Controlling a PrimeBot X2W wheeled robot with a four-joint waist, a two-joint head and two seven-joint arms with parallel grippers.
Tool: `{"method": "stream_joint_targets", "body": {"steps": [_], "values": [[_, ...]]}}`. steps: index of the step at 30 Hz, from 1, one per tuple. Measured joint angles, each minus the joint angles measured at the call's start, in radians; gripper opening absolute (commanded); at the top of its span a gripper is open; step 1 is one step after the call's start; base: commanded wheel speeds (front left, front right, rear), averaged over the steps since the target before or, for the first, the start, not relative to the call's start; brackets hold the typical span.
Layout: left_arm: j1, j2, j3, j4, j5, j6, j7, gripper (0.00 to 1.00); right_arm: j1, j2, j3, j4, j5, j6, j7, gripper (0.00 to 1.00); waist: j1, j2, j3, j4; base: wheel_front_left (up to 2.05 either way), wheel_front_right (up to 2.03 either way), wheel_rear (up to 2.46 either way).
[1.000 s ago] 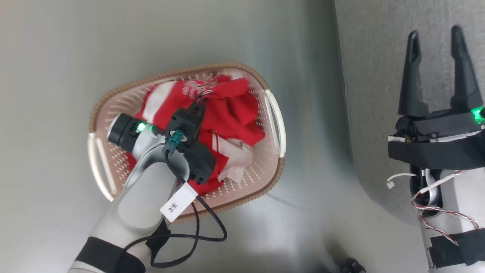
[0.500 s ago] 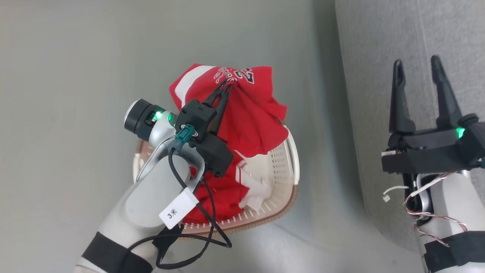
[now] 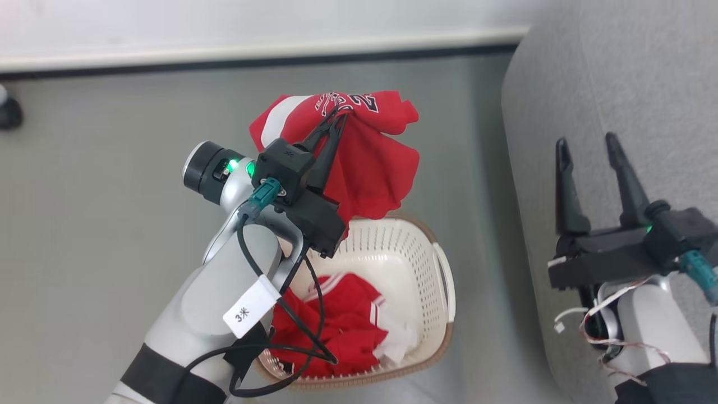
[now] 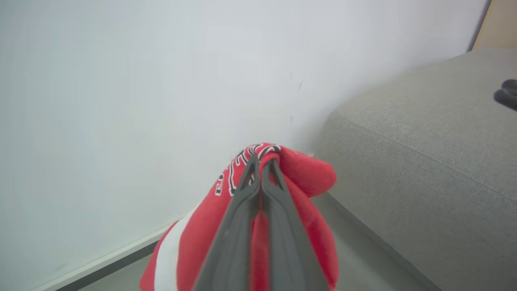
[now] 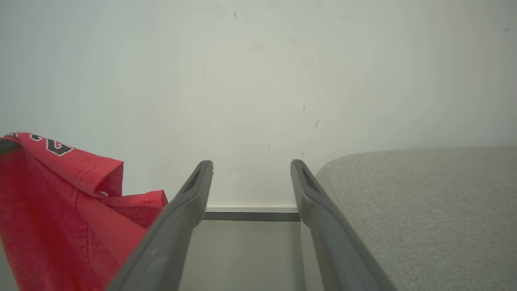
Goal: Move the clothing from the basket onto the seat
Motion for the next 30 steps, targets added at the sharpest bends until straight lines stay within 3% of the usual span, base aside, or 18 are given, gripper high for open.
{"method": "stream_joint_targets", "body": {"steps": [12, 21, 30], "values": [[0.026, -0.001, -0.006, -0.002, -0.009, -0.021, -0.003, 0.00, 0.066, 0.008, 0.079, 0.080, -0.001, 0.035, 0.000, 1.00, 0.0001, 0.0000, -0.182, 0.030, 0.00, 0.00, 0.00], [0.100, -0.001, -0.061, 0.010, -0.019, -0.036, -0.003, 0.00, 0.096, 0.030, 0.243, 0.157, -0.009, 0.062, 0.000, 1.00, 0.0001, 0.0000, -0.318, 0.053, 0.00, 0.00, 0.00], [0.163, 0.000, -0.132, -0.084, -0.029, -0.037, 0.004, 0.00, 0.104, 0.033, 0.353, 0.220, -0.008, 0.069, 0.000, 1.00, 0.0000, 0.0000, -0.419, 0.087, 0.00, 0.00, 0.00]]}}
